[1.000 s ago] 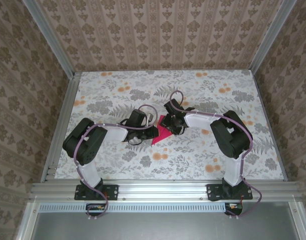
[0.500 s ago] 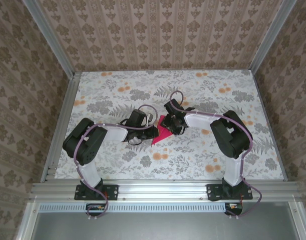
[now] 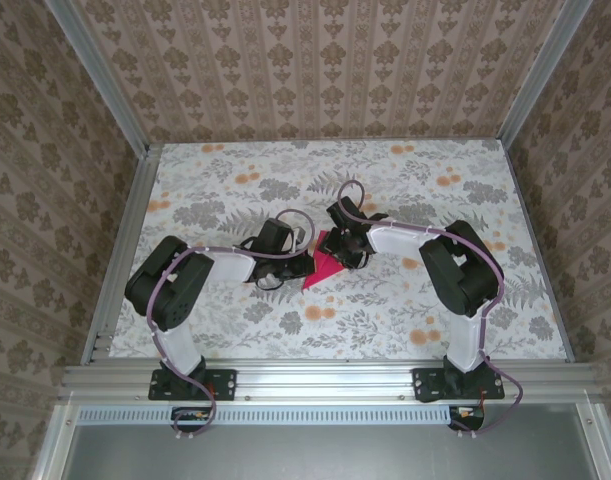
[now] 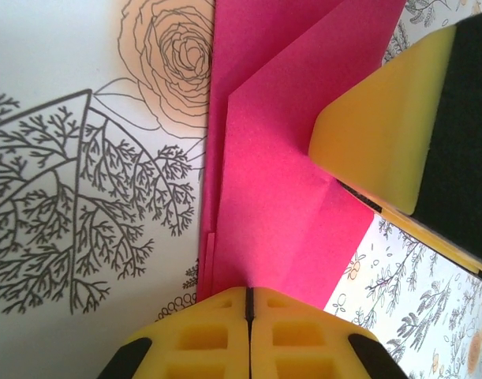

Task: Fold a paper plane with a square sheet of paper (pick it up from the middle)
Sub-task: Fourth fold the wing at the center of the table.

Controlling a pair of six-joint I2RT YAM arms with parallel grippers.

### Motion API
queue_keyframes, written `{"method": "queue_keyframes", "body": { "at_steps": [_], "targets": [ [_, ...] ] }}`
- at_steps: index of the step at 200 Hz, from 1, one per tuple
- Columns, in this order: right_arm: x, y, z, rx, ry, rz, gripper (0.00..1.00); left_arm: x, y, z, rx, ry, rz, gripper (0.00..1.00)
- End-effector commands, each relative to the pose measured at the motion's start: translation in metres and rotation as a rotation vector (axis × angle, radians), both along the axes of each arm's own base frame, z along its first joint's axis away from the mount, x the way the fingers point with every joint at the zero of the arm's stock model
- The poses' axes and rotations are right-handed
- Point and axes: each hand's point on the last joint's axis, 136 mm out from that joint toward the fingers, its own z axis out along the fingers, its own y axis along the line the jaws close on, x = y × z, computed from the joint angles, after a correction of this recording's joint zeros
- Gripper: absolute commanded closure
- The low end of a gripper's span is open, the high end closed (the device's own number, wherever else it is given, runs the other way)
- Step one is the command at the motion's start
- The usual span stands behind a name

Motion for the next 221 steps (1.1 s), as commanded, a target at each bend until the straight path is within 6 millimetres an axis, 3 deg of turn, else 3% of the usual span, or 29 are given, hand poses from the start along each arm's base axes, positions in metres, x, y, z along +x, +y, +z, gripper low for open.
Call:
{"method": "queue_keyframes", "body": {
  "at_steps": [1, 34, 78, 97, 155, 181, 221],
  "targets": [
    [-0.052, -0.051, -0.063, -0.218, 0.227, 0.012, 0.44, -0.010, 0.017, -0.020, 0.094, 0.058, 0.001, 0.95],
    [-0.032, -0.032, -0.025, -0.116, 0.125, 0.054, 0.41, -0.017, 0.019, -0.026, 0.114, 0.093, -0.021, 0.97],
    [-0.003, -0.005, 0.050, 0.053, -0.122, 0.177, 0.41, -0.025, 0.022, -0.034, 0.133, 0.127, -0.040, 1.00],
    [-0.002, 0.003, 0.064, 0.099, -0.192, 0.253, 0.47, -0.026, 0.022, -0.035, 0.132, 0.133, -0.045, 1.00],
    [-0.013, 0.038, 0.048, 0.248, -0.179, 0.392, 0.80, -0.026, 0.020, -0.036, 0.135, 0.139, -0.060, 1.00],
    [-0.014, 0.045, 0.038, 0.263, -0.153, 0.420, 0.85, -0.027, 0.019, -0.038, 0.138, 0.146, -0.062, 1.00],
    [-0.014, 0.041, 0.020, 0.236, -0.119, 0.423, 0.86, -0.028, 0.020, -0.038, 0.144, 0.151, -0.061, 1.00]
  ]
}}
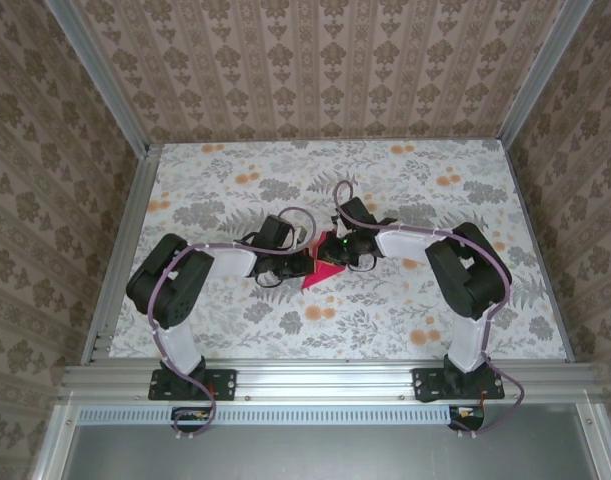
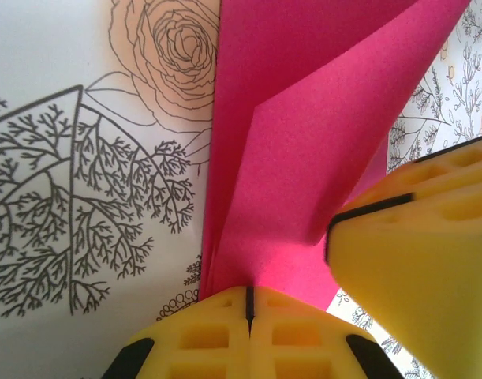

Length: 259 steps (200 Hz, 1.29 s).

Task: Fold a paper plane with a square sheet of paper (pick it up from the middle)
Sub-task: Fourth fold the wing at the center of the table.

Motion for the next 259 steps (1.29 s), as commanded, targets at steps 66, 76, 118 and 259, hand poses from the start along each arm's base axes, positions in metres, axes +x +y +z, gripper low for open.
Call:
{"method": "queue_keyframes", "body": {
  "at_steps": [66, 76, 118, 259],
  "targets": [
    [0.012, -0.010, -0.023, -0.025, 0.015, -0.014, 0.87, -0.030, 0.023, -0.040, 0.123, 0.134, -0.012, 1.00],
    [0.013, -0.011, -0.024, -0.023, 0.015, -0.020, 0.86, -0.030, 0.023, -0.040, 0.120, 0.137, -0.011, 1.00],
    [0.016, -0.018, -0.029, -0.031, 0.031, -0.054, 0.86, -0.029, 0.021, -0.038, 0.110, 0.133, -0.008, 1.00],
    [-0.001, -0.036, -0.061, -0.127, 0.128, -0.076, 0.86, 0.003, 0.010, 0.057, -0.123, -0.091, 0.060, 0.80]
  ]
}}
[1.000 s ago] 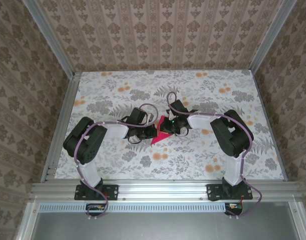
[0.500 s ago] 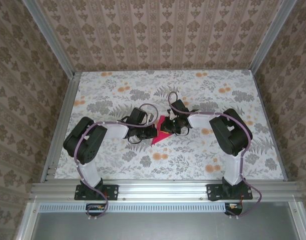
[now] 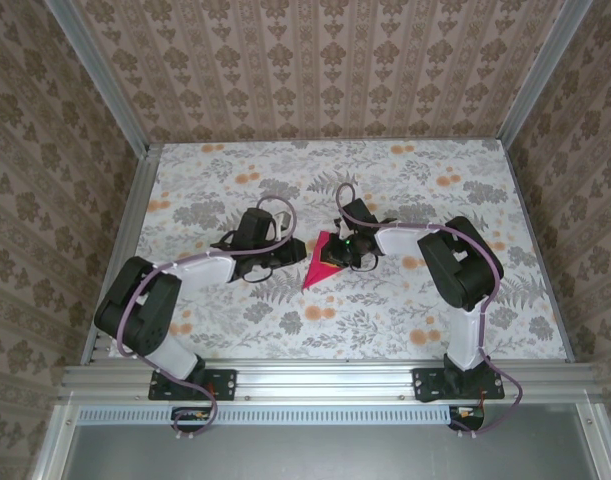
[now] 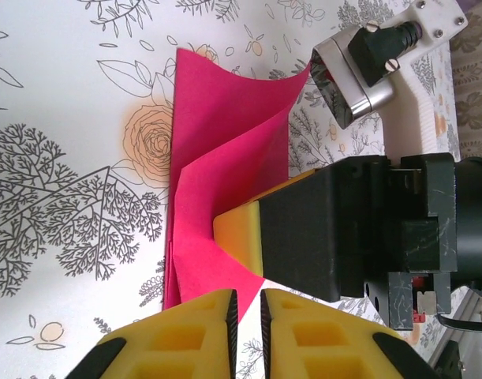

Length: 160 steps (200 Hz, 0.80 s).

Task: Fold a paper plane with a square sheet of paper (pick it up from the middle)
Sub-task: Fourth fold the wing at the center of the table.

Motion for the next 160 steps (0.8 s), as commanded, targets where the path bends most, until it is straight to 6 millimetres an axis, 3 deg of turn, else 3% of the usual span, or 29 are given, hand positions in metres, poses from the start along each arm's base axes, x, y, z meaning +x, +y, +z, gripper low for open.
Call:
{"method": "queue_keyframes", "body": {
  "at_steps": [1, 25, 80, 160],
  "targets": [
    [-0.008, -0.024, -0.037, -0.121, 0.086, -0.061, 0.86, -0.013, -0.010, -0.007, 0.003, 0.029, -0.053, 0.80],
    [-0.009, -0.027, -0.039, -0.133, 0.101, -0.082, 0.86, -0.025, -0.022, -0.011, 0.028, 0.034, -0.109, 0.79],
    [-0.014, -0.033, -0.049, -0.166, 0.155, -0.125, 0.85, -0.046, -0.028, -0.034, 0.079, 0.090, -0.165, 0.78],
    [-0.018, -0.039, -0.055, -0.203, 0.183, -0.139, 0.85, -0.040, -0.012, -0.054, 0.202, 0.111, -0.109, 0.80]
  ]
}}
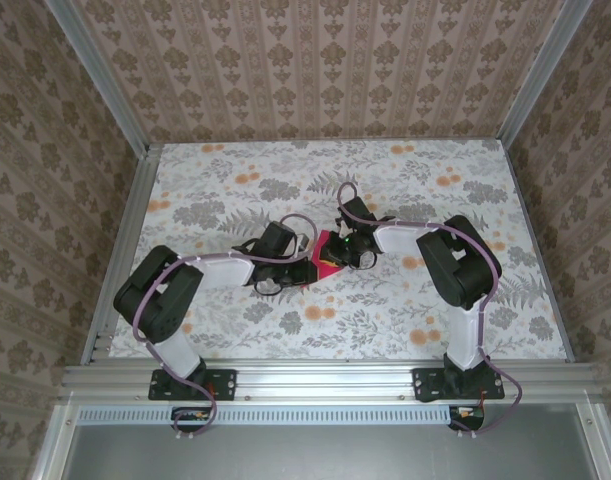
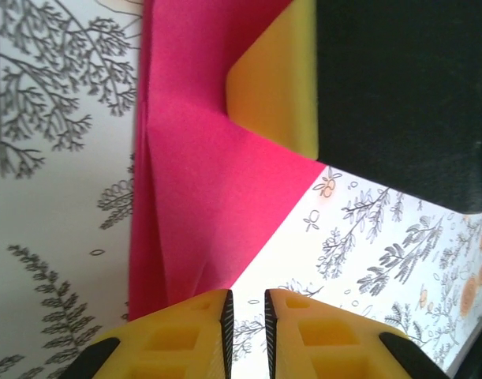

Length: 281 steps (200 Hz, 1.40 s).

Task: Fold a paper plane with a square sheet of paper (pick it up from the middle)
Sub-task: Fourth fold the wing at the center of the table.

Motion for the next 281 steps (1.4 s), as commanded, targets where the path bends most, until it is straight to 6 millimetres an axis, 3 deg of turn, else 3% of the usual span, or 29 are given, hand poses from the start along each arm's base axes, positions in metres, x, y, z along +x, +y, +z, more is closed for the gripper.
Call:
{"method": "queue_keyframes", "body": {
  "at_steps": [1, 183, 281],
  "targets": [
    [-0.020, -0.039, -0.054, -0.203, 0.131, -0.071, 0.85, 0.005, 0.007, -0.003, 0.053, -0.021, 0.013, 0.80],
    [-0.023, -0.043, -0.058, -0.232, 0.146, -0.064, 0.85, 0.003, 0.028, -0.023, 0.125, 0.025, 0.060, 0.80],
    [-0.024, -0.045, -0.060, -0.244, 0.153, -0.066, 0.85, -0.013, 0.039, -0.039, 0.182, 0.100, 0.046, 0.80]
  ]
}}
